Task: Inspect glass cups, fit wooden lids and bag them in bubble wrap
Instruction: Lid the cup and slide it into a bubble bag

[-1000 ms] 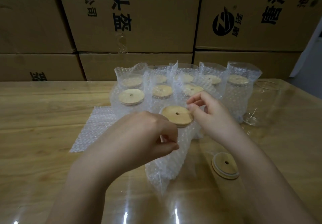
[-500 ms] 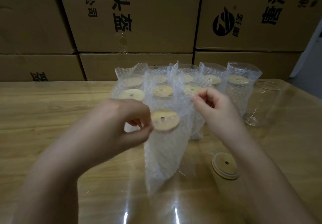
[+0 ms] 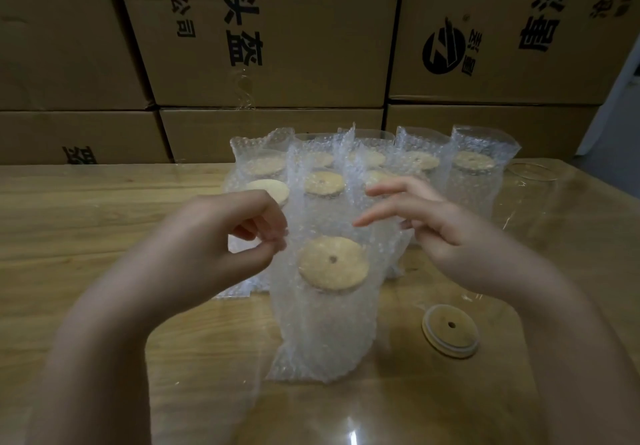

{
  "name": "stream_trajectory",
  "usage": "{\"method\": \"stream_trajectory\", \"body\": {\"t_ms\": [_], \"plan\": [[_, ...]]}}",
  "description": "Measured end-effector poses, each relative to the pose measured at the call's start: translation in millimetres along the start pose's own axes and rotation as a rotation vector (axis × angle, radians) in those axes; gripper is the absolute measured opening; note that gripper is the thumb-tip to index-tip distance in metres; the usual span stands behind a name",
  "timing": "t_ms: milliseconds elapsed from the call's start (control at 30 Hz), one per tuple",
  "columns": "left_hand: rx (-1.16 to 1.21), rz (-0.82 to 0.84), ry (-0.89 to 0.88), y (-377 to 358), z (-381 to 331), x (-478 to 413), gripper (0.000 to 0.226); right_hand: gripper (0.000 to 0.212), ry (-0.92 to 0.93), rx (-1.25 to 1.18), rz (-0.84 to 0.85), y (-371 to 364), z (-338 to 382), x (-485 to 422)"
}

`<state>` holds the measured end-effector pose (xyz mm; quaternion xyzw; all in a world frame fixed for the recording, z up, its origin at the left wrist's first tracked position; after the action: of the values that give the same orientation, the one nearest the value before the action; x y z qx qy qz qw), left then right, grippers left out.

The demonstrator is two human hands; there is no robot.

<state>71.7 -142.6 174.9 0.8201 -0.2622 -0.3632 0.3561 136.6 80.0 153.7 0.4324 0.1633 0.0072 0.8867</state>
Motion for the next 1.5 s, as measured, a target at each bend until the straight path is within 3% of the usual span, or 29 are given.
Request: {"method": "stream_trajectory", "body": {"t_ms": [133, 200, 367, 667, 867, 1067, 1233, 1367, 1500], "plan": [[-0.039, 0.034, -0.013, -2.4, -0.4, -1.1, 0.017, 0.018, -0.011, 0.041, -0.027, 2.6, -7.7, -1.0], [-0.065, 0.034, -0.014, -2.0, 1.1, -1.2, 0.014, 0.009, -0.046, 0.059, -0.029, 6.0, -12.2, -0.8], [-0.014, -0.006, 0.038, -3.0, 7.7, -4.0, 0.011, 0.023, -0.100, 0.007, -0.083, 13.0, -17.1, 1.5], [-0.148, -0.296, 0.026, -2.5, 15.9, -12.4, 0.012, 0.009, 0.066, 0.255, -0.456, 22.2, -6.6, -1.3], [-0.137, -0.287, 0.050, -11.8, 21.0, -17.0, 0.011, 0.011, -0.020, 0.187, -0.348, 22.9, -12.8, 0.4], [-0.004, -0.067, 0.087, -22.9, 22.2, -16.4, 0.015, 0.013, -0.107, 0.143, -0.243, 26.8, -16.7, 5.0], [-0.026, -0.113, 0.029, -27.9, 16.7, -21.1, 0.030, 0.013, -0.096, 0.125, -0.193, 23.8, -18.6, 4.2], [-0.057, -0.150, 0.004, -26.3, 16.7, -22.0, 0.026, 0.039, -0.124, 0.110, -0.093, 18.6, -21.2, 2.6], [-0.047, -0.202, -0.003, -22.1, 17.8, -20.6, 0.005, 0.023, -0.113, 0.152, -0.213, 23.8, -19.8, 3.0]]}}
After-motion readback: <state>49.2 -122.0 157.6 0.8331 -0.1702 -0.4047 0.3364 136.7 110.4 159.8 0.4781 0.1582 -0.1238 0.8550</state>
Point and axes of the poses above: each hand's wrist, its own x-axis away from the middle knuckle, its own y-axis out of the back of the hand, z = x × y, the point moved 4 cm from there along -x, towards the middle knuckle, and after that the axes turned 1 degree about -y, right-handed, at the moved point
